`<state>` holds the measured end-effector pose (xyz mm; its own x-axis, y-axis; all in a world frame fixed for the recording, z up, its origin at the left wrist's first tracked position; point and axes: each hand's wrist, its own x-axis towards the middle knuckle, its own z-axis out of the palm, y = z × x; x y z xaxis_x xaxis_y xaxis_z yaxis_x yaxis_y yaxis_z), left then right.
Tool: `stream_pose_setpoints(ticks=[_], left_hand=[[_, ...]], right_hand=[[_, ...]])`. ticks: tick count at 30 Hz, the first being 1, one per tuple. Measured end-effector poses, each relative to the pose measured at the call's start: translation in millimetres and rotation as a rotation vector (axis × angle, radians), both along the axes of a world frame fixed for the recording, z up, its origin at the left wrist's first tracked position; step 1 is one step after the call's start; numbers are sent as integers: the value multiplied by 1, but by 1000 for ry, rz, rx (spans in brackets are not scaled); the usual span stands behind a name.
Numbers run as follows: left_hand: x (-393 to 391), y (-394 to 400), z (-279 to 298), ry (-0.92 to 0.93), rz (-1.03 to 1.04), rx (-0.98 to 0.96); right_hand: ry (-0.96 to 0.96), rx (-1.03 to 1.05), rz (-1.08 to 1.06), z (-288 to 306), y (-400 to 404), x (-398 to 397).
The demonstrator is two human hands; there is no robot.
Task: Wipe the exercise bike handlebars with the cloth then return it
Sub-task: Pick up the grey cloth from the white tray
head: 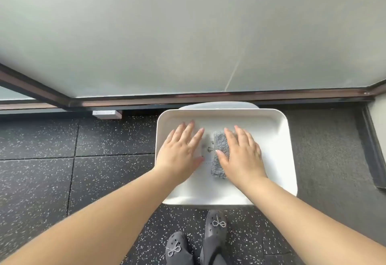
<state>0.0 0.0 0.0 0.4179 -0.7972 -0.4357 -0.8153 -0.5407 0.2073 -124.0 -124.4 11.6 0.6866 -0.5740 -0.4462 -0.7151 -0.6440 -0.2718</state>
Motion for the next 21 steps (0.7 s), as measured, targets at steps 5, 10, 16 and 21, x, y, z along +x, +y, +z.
stream_pose_setpoints(ticks=[5,10,16,21], left_hand=[[4,-2,-14,-6,35,-18],[6,-2,-18,-8,43,-25],[6,-2,-17,-1,47,-6],[9,4,8,19,-3,44]], right_hand=[[-108,-120,-115,-9,6,4],[-84,-85,-157,-18,15,8],[-113,-10,-194,-22,7,11],[-144,138,-207,4,-3,1]])
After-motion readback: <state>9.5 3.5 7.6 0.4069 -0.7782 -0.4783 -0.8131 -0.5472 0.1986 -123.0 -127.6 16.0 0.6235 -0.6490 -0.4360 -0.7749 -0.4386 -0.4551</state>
